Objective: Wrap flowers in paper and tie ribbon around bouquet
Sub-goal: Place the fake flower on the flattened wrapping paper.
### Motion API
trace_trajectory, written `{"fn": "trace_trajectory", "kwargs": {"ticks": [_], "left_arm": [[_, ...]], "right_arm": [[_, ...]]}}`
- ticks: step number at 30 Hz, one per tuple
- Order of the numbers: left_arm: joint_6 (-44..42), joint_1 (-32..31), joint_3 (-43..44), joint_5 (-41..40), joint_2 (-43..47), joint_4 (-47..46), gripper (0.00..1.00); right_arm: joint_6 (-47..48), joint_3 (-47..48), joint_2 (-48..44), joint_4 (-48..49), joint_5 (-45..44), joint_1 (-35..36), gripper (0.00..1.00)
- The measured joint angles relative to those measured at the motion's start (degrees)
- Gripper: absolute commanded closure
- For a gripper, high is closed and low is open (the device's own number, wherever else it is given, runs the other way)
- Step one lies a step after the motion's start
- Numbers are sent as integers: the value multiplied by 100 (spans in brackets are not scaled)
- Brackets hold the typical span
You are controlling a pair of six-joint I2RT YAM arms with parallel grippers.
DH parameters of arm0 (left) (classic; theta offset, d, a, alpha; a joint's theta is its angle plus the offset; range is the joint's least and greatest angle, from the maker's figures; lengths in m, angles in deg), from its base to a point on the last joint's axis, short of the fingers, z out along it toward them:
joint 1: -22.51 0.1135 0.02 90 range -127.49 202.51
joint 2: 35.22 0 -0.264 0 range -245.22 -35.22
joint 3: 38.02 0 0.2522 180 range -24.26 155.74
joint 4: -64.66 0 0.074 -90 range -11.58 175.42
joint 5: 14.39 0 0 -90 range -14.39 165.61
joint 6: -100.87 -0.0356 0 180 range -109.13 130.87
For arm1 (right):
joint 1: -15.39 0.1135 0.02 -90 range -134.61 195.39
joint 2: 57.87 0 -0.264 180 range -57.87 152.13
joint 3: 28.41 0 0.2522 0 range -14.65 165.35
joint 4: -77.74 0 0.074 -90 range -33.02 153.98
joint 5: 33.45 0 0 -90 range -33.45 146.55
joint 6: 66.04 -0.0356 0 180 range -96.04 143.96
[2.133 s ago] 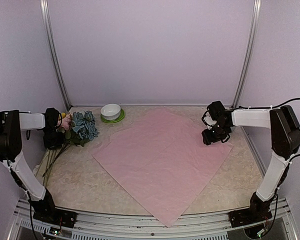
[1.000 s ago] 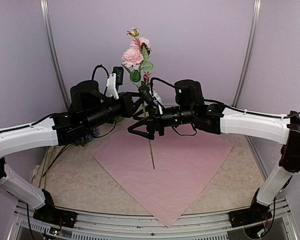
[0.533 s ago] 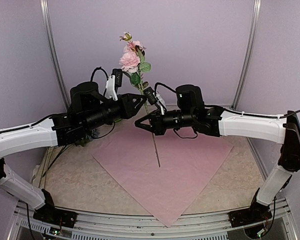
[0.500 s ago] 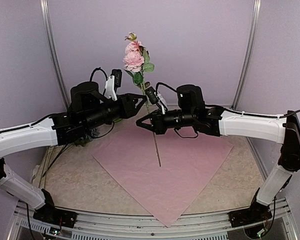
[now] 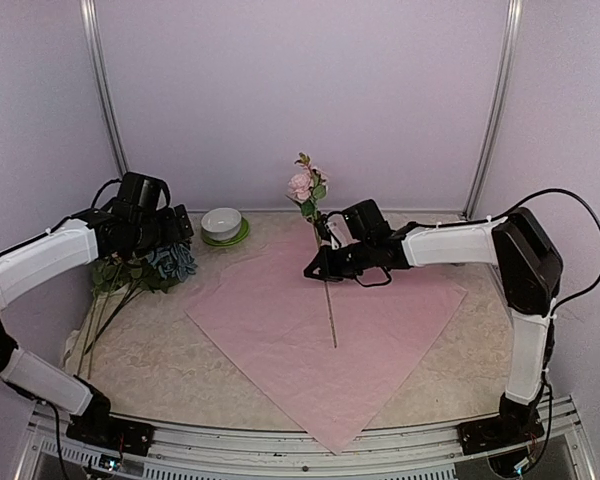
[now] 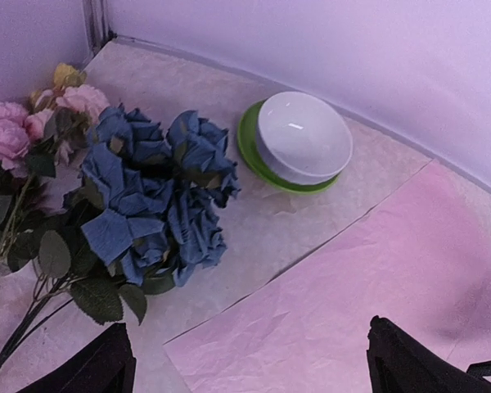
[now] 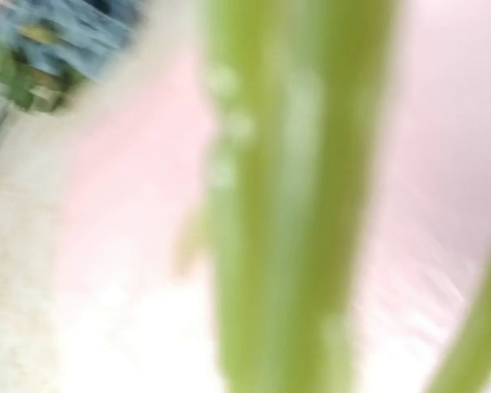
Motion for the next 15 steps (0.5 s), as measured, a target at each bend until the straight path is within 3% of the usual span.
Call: {"fn": "trace_trajectory", "kwargs": {"ticks": [2, 4, 5, 12, 15], "left_arm": [[-2, 175, -155, 15, 57, 190, 4], [-22, 422, -273, 79, 105, 345, 4], [-46, 573, -308, 92, 109, 404, 4], [-225, 2420, -400, 518, -28, 656, 9], [-385, 2907, -376, 444, -260, 726, 17]], "right_arm": [[-162, -55, 210, -79, -39, -44, 85], [-249, -146, 221, -151, -120, -50, 62], [-282, -157, 219, -184, -170, -61, 56], [-254, -610, -254, -348, -929, -72, 50], [-125, -791, -691, -518, -1274, -72, 49]]}}
